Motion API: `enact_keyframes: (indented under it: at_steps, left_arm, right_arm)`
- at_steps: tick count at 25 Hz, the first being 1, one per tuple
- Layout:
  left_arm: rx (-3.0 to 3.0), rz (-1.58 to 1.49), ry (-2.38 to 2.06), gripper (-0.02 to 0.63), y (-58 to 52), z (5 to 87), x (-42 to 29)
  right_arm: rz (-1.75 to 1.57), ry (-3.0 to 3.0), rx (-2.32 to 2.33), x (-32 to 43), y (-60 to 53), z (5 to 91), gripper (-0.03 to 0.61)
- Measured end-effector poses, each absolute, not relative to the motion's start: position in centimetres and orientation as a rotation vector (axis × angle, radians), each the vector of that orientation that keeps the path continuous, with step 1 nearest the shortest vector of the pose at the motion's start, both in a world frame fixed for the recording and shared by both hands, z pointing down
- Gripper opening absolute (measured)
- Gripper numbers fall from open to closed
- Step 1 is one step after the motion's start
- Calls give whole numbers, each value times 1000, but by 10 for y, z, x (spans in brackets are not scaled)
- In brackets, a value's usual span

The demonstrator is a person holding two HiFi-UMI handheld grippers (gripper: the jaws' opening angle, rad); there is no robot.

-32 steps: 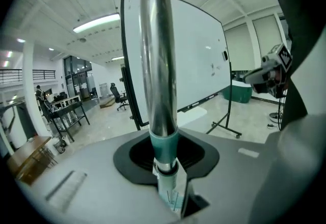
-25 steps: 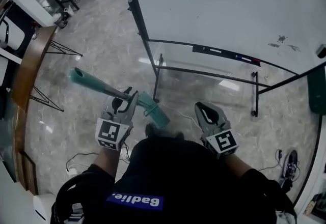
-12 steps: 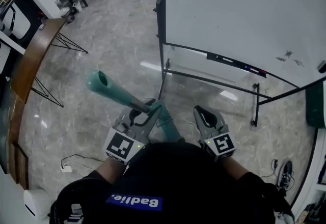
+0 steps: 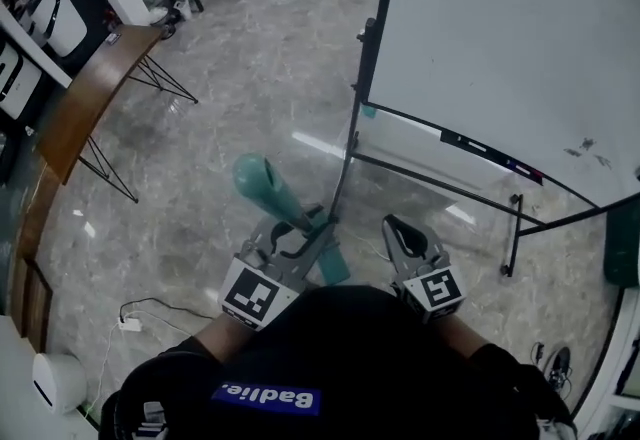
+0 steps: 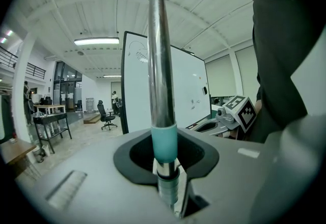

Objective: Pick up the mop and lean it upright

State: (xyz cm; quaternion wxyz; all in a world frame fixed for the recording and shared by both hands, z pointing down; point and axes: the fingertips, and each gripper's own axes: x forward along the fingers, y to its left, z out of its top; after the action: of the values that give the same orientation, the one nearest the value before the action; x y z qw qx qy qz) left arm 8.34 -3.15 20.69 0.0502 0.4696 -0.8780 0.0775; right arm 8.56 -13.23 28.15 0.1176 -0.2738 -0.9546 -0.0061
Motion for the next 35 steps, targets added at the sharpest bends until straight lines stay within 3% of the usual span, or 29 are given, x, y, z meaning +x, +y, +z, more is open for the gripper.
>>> enact_keyframes:
  at_steps: [25,35]
  left_arm:
    - [273,193,-2916,104,335,241,28]
    - [-336,188,-2816,106,465,242,-31]
  right_arm:
    - [-90,-2450,-1496,-50,176,304,12]
    - [-28,-2249,-1906,-188,300,296,11]
